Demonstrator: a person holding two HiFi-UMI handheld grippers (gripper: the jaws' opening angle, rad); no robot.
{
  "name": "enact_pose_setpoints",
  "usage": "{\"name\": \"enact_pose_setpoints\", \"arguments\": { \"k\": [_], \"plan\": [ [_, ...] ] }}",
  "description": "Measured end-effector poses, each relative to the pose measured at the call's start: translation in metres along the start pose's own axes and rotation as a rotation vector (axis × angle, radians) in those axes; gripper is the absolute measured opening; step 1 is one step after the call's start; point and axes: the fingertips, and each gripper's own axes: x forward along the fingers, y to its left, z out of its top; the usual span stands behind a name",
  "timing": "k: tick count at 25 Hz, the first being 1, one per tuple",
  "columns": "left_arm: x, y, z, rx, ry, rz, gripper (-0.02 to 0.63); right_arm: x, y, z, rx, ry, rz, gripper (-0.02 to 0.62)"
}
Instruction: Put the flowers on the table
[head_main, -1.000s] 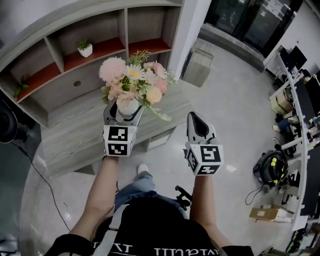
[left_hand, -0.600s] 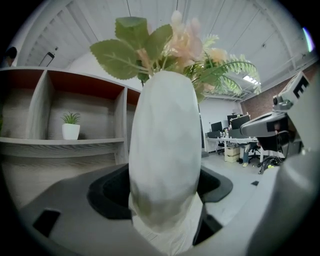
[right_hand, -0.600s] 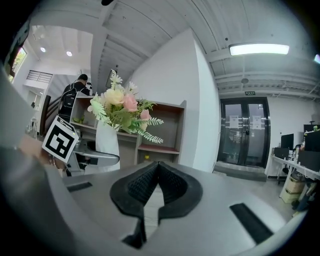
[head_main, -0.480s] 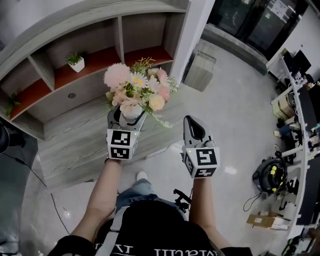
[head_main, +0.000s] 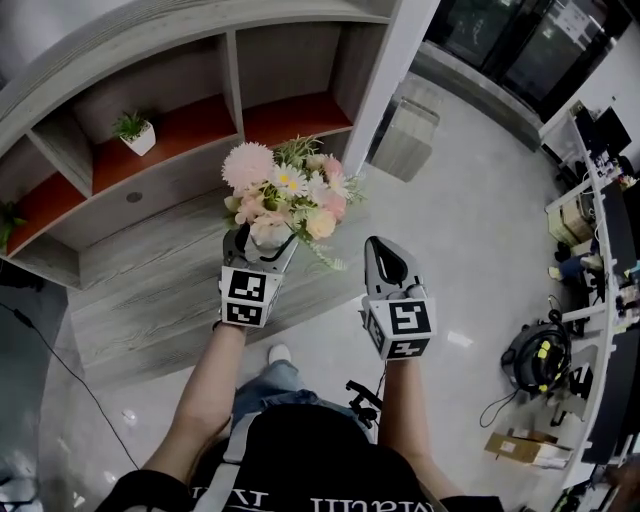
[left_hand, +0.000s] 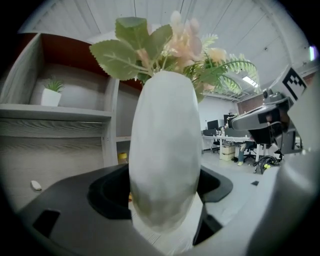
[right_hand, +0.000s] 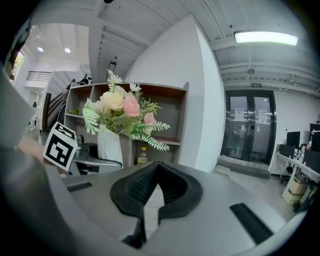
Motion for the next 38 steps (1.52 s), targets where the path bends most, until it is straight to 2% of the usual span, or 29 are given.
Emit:
{"name": "enact_pose_setpoints", "arguments": {
  "k": [10, 25, 31, 38],
  "plan": [
    [0.033, 0.014, -0.053, -0.028, 0.028, 0.027, 0.373, 0.043, 0.002, -0.034, -0.027, 0.083, 0.019, 0.015],
    [0.053, 0.02, -0.088, -0.06, 0.022, 0.061, 0.373, 0.052, -0.012, -0.06, -0.043, 0.144, -0.03, 0.015],
    [0.064, 0.017, -0.105, -0.081, 0.028, 0.069, 0.373, 0.055, -0.019, -0.07, -0.06, 0.159, -0.022, 0.015],
    [0.066, 0.02, -0.108, -0.065, 0.02, 0.079, 0.373, 0.061, -0.023, -0.064, -0.048, 0.156, -0.028, 0.015]
  ]
}}
